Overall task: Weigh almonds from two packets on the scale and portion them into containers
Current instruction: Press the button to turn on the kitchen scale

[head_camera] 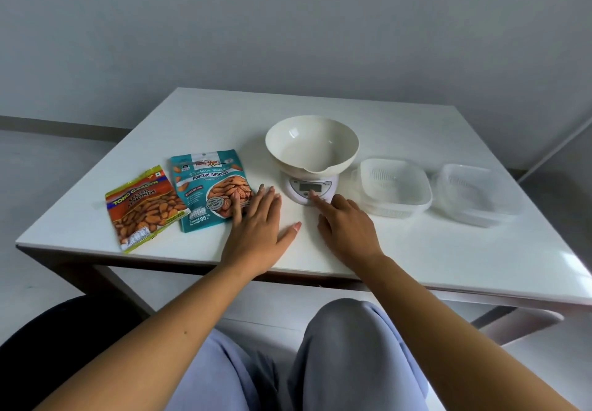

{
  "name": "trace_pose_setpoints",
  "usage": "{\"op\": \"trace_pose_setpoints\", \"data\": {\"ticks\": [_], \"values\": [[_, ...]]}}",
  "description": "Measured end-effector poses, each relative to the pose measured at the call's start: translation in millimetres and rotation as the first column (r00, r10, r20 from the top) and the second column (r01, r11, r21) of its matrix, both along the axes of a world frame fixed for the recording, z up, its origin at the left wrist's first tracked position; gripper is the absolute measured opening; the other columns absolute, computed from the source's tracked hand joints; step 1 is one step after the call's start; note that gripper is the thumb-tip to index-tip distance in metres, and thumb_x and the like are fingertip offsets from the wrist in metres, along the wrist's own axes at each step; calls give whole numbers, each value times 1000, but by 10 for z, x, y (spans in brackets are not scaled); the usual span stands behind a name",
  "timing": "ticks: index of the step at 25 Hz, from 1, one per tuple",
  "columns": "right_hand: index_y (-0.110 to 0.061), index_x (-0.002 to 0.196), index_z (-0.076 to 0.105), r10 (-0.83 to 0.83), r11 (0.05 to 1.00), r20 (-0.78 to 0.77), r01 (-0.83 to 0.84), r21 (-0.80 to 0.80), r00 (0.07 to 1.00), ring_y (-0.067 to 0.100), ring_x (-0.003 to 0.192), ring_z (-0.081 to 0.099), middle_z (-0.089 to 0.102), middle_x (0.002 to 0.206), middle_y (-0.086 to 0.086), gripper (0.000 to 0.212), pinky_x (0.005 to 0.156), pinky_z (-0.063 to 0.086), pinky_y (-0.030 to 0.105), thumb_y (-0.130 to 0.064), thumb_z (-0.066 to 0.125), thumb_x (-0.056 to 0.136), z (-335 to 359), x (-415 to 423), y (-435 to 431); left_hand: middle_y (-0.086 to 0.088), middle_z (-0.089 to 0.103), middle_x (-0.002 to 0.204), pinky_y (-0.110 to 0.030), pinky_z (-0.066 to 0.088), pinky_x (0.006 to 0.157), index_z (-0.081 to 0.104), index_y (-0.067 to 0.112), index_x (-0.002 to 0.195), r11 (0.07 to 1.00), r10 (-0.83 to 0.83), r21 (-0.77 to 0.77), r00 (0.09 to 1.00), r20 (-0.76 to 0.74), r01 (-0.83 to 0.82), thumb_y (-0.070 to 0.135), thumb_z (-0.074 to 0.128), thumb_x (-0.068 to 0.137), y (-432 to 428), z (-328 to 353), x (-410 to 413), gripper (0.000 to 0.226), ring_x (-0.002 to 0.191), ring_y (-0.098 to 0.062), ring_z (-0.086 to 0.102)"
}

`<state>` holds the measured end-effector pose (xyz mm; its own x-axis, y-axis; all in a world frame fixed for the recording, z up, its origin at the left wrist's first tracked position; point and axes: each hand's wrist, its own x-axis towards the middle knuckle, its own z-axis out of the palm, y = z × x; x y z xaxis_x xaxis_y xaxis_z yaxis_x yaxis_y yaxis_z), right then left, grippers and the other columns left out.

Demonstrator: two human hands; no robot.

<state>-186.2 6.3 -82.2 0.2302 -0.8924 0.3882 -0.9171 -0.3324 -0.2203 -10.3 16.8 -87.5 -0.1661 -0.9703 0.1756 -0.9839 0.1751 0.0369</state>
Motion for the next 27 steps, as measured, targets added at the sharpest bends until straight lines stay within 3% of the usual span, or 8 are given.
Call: {"op": "trace_pose_setpoints", "data": {"ticks": [6,10,14,17,22,27], "values": [[-36,136,49,-10,983,30,4,185,999,39,91,60,69,100,16,50,71,47,37,-17,42,91,164,2,-45,-2,12,162,-48,-15,114,22,13,150,1000,-5,-11,1000,-1,5,64,0,81,10,-1,1,89,150,-16,2],[-36,139,44,-37,983,-24,41,177,999,40,84,60,68,91,19,52,68,46,38,-18,41,91,152,42,-3,-3,13,162,-47,-18,113,22,12,150,1000,-9,-10,1000,-3,9,64,0,80,14,13,-6,90,149,-16,3],[-12,137,44,-81,992,11,80,95,997,36,87,58,65,96,18,48,66,47,38,-14,44,89,58,52,113,-2,11,162,-49,-13,115,20,13,151,1000,-6,11,1000,-4,6,64,-2,80,23,23,-3,90,150,-16,2],[3,116,51,-123,992,74,122,24,990,37,98,50,54,109,22,35,84,50,45,-10,42,85,-35,42,113,-3,11,162,-49,-11,116,20,12,151,1000,-8,17,1000,-27,8,64,1,82,29,36,-1,88,150,-16,3],[9,134,43,-89,993,91,81,90,992,37,130,42,46,139,24,52,112,35,42,-17,37,88,-170,13,4,-3,9,162,-48,-13,116,17,12,152,1000,-9,23,1000,-27,10,60,13,90,40,39,6,78,150,-16,1],[5,140,37,-100,990,72,92,112,992,33,138,35,40,147,21,57,115,32,42,-21,33,90,-183,14,-20,-3,10,162,-47,-13,116,18,12,152,1000,-8,14,1000,-21,8,63,7,87,29,22,4,83,150,-16,2]]}}
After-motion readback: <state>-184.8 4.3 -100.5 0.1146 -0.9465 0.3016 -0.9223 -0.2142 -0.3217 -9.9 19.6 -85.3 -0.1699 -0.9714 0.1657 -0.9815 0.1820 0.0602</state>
